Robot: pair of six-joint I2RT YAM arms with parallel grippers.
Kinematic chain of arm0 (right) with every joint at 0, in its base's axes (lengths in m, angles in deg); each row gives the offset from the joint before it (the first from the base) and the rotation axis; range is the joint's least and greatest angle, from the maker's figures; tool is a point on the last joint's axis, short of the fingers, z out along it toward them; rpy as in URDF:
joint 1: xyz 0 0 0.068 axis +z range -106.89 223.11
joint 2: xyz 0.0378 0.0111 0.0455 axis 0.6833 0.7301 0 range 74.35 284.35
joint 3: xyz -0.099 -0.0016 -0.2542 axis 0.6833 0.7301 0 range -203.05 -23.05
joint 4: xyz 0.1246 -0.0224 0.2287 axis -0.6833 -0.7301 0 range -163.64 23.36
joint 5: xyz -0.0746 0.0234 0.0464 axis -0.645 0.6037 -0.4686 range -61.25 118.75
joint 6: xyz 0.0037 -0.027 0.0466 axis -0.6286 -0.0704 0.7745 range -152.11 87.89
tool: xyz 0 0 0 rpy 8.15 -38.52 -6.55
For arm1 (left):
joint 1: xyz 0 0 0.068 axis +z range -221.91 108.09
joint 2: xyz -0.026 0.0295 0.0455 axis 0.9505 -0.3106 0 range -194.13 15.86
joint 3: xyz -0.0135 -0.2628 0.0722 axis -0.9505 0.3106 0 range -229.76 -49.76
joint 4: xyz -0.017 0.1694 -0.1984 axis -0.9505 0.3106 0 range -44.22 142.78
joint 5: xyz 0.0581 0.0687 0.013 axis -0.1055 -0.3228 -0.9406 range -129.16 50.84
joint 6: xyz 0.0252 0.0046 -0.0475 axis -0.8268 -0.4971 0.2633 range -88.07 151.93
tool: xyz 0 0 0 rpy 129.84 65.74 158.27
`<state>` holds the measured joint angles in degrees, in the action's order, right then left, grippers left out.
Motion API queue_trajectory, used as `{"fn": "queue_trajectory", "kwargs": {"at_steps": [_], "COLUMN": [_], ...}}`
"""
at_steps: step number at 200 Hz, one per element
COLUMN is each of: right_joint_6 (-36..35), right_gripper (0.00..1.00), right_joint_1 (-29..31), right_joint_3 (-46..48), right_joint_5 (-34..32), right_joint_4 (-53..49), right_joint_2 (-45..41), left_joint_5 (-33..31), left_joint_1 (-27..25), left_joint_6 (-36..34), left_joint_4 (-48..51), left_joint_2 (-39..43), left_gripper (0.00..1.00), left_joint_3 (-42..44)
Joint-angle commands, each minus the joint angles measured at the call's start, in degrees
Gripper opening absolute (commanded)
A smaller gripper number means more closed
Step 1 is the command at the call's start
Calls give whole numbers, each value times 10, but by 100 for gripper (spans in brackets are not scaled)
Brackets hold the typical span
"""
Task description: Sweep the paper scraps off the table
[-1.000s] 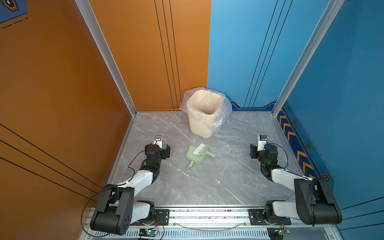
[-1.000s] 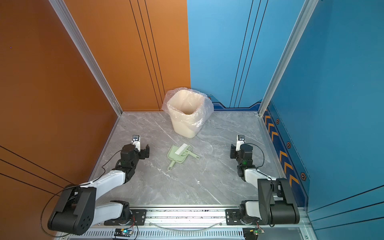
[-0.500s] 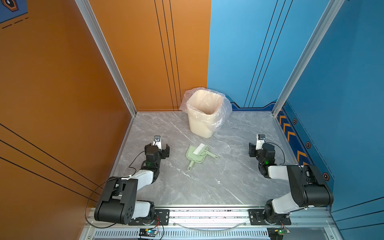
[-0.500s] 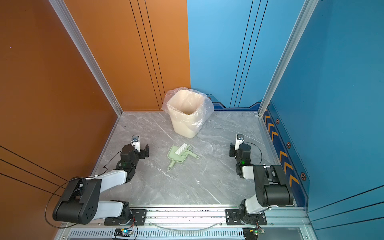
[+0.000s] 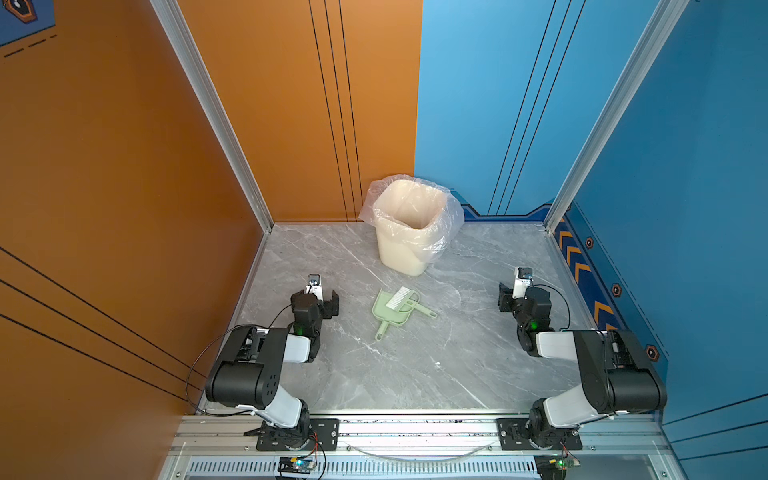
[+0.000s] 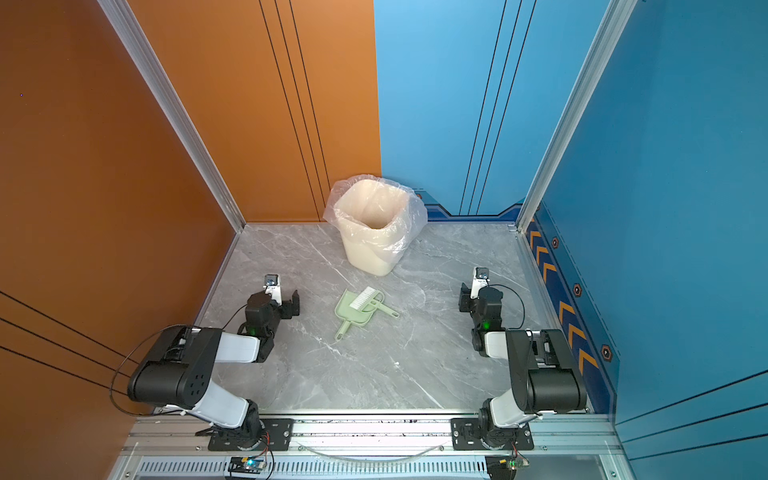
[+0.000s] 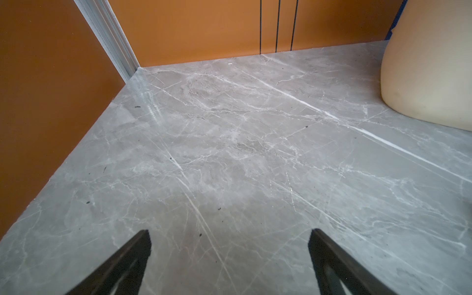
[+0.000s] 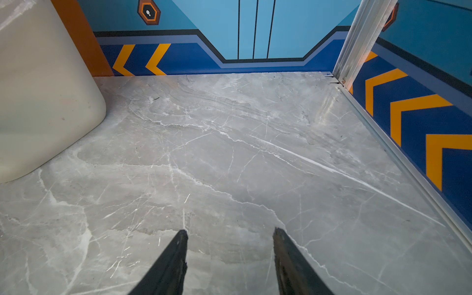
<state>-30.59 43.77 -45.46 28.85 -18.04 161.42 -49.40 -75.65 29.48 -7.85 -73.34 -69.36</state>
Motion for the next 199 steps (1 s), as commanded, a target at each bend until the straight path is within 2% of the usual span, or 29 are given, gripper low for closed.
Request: {"fn": "queue_trajectory", "kwargs": {"at_steps": [1, 36, 65, 68, 71, 199], "right_joint_6": [9, 14, 14, 13, 14, 12], "right_gripper": [59, 79, 90, 97, 100, 100], "right_joint_1": [-4, -4, -4, -3, -3, -1], "right_joint_3": [7, 4, 3, 4, 4, 5], "right_joint_5": [-10, -23, -25, -24, -25, -30], "right_joint_4": [9, 5, 4, 4, 4, 6], "right_joint_2": [6, 6, 7, 6, 6, 6], "left_joint_5": [-6, -10, -10, -10, -10, -8], "left_joint_1": [3, 8, 8, 8, 8, 8], "left_joint_6": [10, 17, 17, 17, 17, 17], "left_joint_4": [-8, 11, 10, 10, 10, 11], "left_joint_2": [-2, -3, -2, -2, -2, -3], "left_gripper": [98, 98, 98, 98, 98, 98], "left_joint_3": [-12, -22, -21, -21, -21, -23]}}
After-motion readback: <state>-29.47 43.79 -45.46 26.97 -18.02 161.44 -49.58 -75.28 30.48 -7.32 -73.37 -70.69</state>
